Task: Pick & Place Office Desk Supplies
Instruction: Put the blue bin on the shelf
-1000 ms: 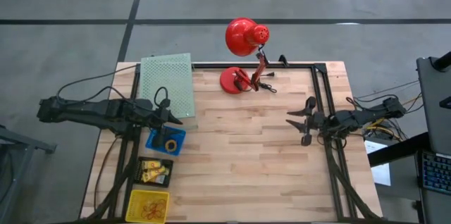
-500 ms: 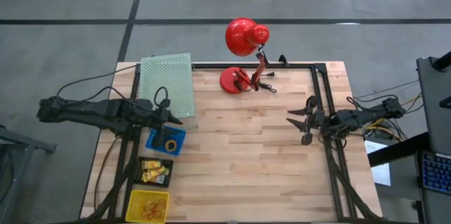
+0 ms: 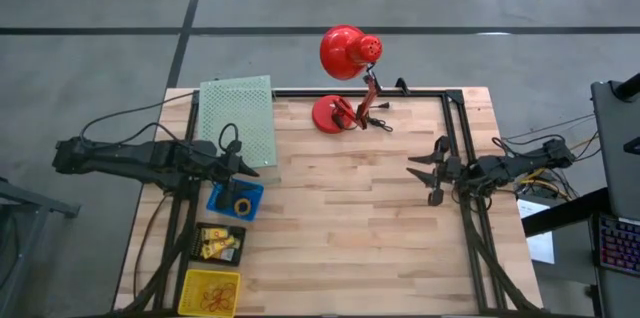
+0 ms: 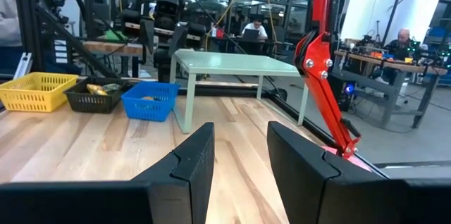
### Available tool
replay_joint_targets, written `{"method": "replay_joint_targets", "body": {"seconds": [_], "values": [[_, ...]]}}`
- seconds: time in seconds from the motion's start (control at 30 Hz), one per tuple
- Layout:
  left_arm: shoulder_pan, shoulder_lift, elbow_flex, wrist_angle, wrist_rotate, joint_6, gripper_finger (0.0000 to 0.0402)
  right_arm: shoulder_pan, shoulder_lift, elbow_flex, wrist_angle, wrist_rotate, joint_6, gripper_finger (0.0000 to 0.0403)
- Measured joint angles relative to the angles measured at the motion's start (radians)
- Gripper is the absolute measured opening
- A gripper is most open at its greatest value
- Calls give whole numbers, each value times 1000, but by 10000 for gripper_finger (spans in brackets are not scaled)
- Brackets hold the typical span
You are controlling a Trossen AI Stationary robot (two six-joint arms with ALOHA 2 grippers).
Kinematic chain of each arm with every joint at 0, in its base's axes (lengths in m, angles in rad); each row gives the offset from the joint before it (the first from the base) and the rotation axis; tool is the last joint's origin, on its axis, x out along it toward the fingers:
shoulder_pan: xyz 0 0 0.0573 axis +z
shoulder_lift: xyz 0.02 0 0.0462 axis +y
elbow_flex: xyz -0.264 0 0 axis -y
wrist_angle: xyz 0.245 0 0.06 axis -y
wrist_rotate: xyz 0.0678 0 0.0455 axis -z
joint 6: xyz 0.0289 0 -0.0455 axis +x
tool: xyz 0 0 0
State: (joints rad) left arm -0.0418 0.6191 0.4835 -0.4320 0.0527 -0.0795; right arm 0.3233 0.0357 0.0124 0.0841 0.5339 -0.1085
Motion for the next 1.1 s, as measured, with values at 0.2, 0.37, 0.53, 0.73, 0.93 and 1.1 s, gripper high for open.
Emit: {"method": "replay_joint_targets", "body": {"seconds": [0.2, 0.37, 0.53, 0.73, 0.93, 1.1], "values": [[0, 0, 0, 0, 0, 0, 173, 0, 0, 0, 0, 0, 0, 128], [0, 0, 0, 0, 0, 0, 173, 0, 0, 0, 0, 0, 0, 128], [0, 0, 0, -12, 0, -1, 173, 0, 1, 0, 0, 0, 0, 128], [-23, 22, 38, -34, -1, 10, 173, 0, 1, 0, 0, 0, 0, 128], [-66, 114, 129, -163, -69, 23, 173, 0, 1, 0, 0, -1, 0, 128], [-140, 263, 204, -263, -124, 1, 173, 0, 1, 0, 0, -1, 0, 128]]}}
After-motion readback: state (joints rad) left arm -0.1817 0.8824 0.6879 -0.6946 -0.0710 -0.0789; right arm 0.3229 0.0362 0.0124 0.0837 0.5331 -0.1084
